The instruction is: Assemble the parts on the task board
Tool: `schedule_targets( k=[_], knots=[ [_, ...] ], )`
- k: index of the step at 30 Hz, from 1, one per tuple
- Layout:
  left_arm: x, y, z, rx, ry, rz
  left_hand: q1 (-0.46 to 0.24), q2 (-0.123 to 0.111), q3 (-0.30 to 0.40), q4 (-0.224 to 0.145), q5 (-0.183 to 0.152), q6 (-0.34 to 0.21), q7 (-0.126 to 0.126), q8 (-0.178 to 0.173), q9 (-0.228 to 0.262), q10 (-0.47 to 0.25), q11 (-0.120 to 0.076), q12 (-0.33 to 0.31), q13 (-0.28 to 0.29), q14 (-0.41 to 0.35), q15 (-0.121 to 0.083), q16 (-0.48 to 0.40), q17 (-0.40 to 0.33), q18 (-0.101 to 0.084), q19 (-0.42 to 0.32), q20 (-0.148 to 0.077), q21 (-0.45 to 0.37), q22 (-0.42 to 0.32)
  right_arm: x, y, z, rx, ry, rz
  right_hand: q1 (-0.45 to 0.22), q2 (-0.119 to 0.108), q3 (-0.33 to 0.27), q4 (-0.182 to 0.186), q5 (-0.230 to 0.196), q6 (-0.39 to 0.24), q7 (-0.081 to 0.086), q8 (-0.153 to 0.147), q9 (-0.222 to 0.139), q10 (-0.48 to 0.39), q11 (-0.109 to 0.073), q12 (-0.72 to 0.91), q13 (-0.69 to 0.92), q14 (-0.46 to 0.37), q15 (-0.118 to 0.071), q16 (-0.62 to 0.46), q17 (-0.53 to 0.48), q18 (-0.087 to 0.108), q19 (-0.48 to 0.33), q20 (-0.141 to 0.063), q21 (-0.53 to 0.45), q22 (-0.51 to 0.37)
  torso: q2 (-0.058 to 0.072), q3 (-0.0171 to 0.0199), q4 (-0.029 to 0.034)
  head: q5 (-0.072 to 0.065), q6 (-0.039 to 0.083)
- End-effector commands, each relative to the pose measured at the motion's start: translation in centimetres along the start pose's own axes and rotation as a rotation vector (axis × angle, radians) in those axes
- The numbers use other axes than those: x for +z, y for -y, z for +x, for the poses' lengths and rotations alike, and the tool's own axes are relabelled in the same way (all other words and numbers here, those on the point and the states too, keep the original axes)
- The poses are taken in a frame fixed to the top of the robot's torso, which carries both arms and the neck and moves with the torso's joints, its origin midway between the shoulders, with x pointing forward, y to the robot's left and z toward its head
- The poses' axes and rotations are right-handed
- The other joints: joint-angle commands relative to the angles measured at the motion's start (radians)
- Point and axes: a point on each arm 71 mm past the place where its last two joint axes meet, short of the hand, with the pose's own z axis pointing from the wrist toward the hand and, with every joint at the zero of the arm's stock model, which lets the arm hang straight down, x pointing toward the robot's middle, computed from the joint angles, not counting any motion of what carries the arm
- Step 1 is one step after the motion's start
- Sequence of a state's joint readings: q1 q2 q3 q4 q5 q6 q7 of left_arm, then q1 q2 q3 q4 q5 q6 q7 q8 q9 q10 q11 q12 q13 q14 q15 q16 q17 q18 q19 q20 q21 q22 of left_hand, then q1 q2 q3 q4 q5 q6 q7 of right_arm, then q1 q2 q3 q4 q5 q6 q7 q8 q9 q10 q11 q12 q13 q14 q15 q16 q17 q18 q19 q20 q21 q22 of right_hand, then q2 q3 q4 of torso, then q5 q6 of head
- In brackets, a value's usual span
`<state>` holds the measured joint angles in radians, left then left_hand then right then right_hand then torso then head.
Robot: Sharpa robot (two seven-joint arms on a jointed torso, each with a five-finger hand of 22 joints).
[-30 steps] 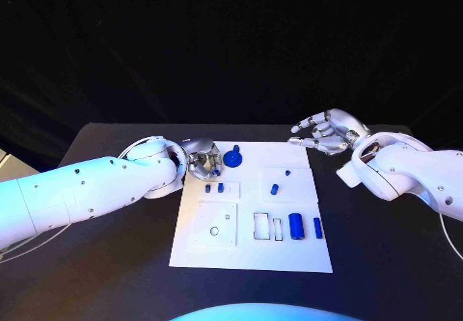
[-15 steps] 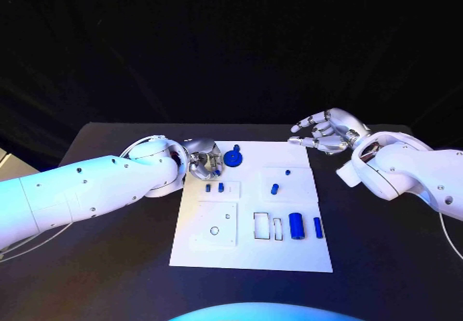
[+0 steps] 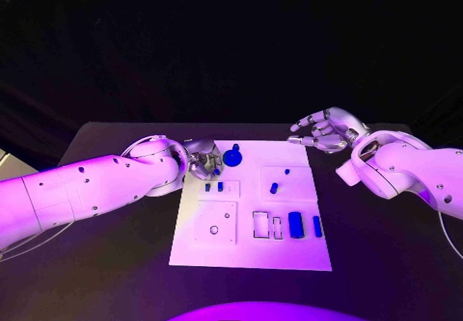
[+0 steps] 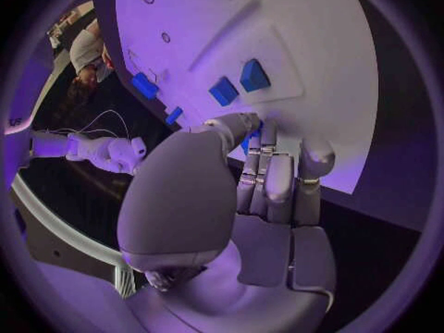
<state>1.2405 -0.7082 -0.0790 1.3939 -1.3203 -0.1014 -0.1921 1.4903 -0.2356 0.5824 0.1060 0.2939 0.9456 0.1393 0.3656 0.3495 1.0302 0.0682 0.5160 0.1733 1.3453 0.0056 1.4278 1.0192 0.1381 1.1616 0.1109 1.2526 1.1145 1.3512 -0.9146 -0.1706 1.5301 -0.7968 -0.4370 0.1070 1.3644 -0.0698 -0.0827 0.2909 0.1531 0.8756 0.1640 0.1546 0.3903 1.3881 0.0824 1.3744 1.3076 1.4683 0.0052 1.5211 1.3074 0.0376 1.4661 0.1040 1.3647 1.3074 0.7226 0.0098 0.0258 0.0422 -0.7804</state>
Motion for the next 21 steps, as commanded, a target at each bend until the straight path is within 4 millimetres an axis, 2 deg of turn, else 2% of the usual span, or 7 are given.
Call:
schedule_targets(
  k=[1,12,16,17,21],
  knots=[
    [0.05,-0.04,0.53,0.004,-0.034,-0.007,-0.010,0.002,-0.006,0.001,-0.001,-0.007,0.000,-0.004,0.000,-0.005,0.004,-0.005,-0.001,0.002,0.002,0.003,-0.001,-0.014,-0.008,0.002,-0.006,-0.003,-0.02,-0.12,0.11,-0.006,-0.010,-0.015,0.002,0.008,-0.004,0.000,0.006,-0.003,0.000,0.006,-0.001,-0.003,-0.002,-0.003,0.062,0.075,0.000,-0.005,0.155,0.008,0.018,0.005,-0.005,0.159,0.000,-0.0002,0.0005,-0.001,0.000],
    [-0.09,-0.05,0.56,-0.005,-0.026,-0.002,-0.009,0.003,-0.003,-0.003,0.000,-0.013,0.002,-0.012,-0.001,-0.006,0.005,-0.010,-0.001,0.000,0.003,0.002,-0.004,-0.014,-0.010,0.002,-0.008,-0.005,0.00,-0.09,0.09,-0.006,-0.010,-0.014,0.002,0.008,-0.004,0.000,0.006,-0.003,0.000,0.006,-0.001,-0.003,-0.002,-0.003,0.062,0.075,0.000,-0.005,0.155,0.008,0.018,0.005,-0.005,0.159,-0.001,-0.0012,0.0011,0.000,0.003],
    [-0.10,-0.11,0.58,-0.006,-0.028,-0.005,-0.015,-0.001,0.000,-0.008,-0.001,-0.043,0.002,-0.041,-0.006,-0.004,0.006,-0.021,0.002,-0.002,0.004,0.003,-0.005,-0.013,-0.011,0.004,-0.012,-0.007,0.00,-0.09,0.09,-0.006,-0.009,-0.015,0.002,0.008,-0.004,0.000,0.006,-0.003,0.000,0.006,-0.001,-0.003,-0.002,-0.003,0.062,0.075,0.000,-0.005,0.155,0.008,0.018,0.005,-0.005,0.159,-0.001,-0.0010,0.0010,0.000,0.003],
    [-0.11,-0.19,0.57,-0.006,-0.028,-0.008,-0.019,-0.005,0.003,-0.012,0.000,-0.081,0.003,-0.070,-0.016,-0.001,0.007,-0.028,0.004,-0.003,0.005,0.004,-0.005,-0.013,-0.010,0.005,-0.013,-0.008,0.00,-0.08,0.08,-0.006,-0.009,-0.014,0.002,0.008,-0.004,0.000,0.006,-0.003,0.000,0.006,-0.001,-0.003,-0.002,-0.003,0.062,0.075,0.000,-0.005,0.155,0.008,0.018,0.005,-0.005,0.159,-0.001,-0.0012,0.0008,0.000,0.003],
    [-0.14,-0.42,0.54,-0.005,-0.030,-0.017,-0.025,-0.009,0.007,-0.016,0.000,-0.129,-0.003,-0.107,-0.031,0.005,0.006,-0.037,0.009,-0.004,0.004,0.004,-0.007,-0.013,-0.008,0.005,-0.014,-0.007,-0.01,-0.05,0.05,-0.006,-0.009,-0.013,0.004,0.010,-0.006,0.000,0.006,-0.003,0.000,0.007,-0.002,-0.005,-0.002,-0.005,0.059,0.074,0.000,-0.006,0.154,0.009,0.017,0.004,-0.008,0.158,0.000,-0.0008,0.0009,0.001,0.003]
  ],
)
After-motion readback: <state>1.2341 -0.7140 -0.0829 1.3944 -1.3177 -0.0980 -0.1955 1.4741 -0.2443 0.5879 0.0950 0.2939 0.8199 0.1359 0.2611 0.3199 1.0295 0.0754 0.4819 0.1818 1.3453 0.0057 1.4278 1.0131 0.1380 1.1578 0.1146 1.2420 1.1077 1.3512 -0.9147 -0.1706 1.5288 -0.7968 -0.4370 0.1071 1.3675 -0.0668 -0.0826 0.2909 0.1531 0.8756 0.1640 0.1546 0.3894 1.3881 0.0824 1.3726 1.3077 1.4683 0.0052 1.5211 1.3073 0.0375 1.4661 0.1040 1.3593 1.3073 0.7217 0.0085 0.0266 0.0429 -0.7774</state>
